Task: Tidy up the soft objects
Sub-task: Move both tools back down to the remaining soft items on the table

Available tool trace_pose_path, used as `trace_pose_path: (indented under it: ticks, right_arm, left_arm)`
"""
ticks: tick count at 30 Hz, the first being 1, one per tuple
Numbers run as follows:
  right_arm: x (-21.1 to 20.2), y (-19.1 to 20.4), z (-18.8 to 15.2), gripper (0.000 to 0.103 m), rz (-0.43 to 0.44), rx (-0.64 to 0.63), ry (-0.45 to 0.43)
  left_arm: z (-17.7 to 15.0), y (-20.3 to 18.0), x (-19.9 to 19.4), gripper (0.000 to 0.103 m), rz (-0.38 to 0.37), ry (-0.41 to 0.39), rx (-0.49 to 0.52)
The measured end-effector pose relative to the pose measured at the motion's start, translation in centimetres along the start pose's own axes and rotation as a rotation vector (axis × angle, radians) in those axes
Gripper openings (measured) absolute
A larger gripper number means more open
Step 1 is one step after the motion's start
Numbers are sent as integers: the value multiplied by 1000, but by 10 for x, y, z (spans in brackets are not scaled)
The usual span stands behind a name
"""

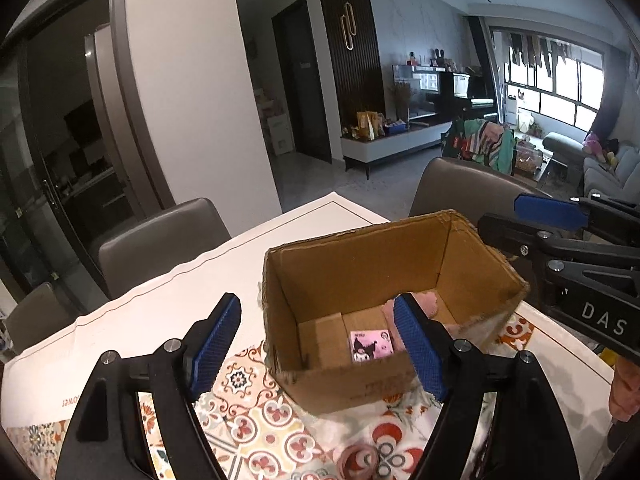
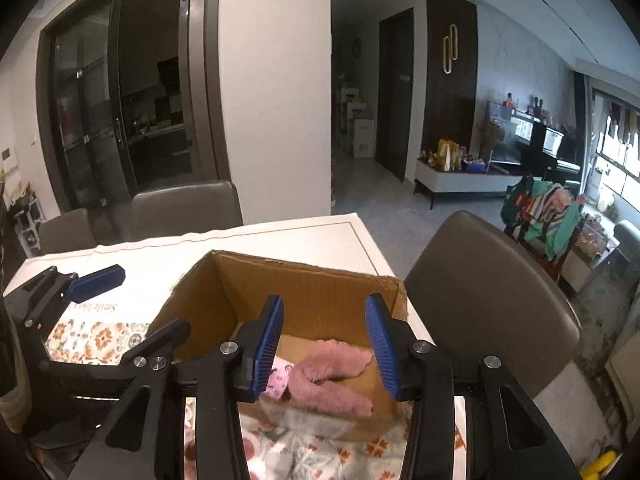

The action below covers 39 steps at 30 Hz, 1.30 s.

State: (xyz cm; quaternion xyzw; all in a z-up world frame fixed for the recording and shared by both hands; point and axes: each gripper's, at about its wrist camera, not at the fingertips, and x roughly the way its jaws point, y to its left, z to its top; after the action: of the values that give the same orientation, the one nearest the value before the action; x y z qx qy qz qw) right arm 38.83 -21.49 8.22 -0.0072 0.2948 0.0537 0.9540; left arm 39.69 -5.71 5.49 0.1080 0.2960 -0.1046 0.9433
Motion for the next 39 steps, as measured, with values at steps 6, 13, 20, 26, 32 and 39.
trace_pose_path:
  ticks: [6, 13, 20, 26, 32, 39]
  right_arm:
    - [-33, 9, -9, 44, 17, 15, -27]
    - [-75, 21, -27, 44, 38, 17, -69]
    - [-106, 30, -51, 48, 34, 33, -87]
    - [-124, 39, -78, 54, -25, 39, -113]
    - [-135, 47, -104, 57, -53, 54, -107]
    - [-135, 61, -131, 61, -70, 45, -79]
  left_arm:
    - [-8, 1, -36, 79, 10, -21, -10]
    - [-25, -3, -79, 79, 17, -51, -14]
    - [-51, -8, -108, 79, 43, -70, -11]
    - [-76, -7, -123, 80, 60, -78, -36]
    - [-104, -8, -133, 82, 64, -76, -40]
    - [-137, -8, -129, 82, 62, -29, -51]
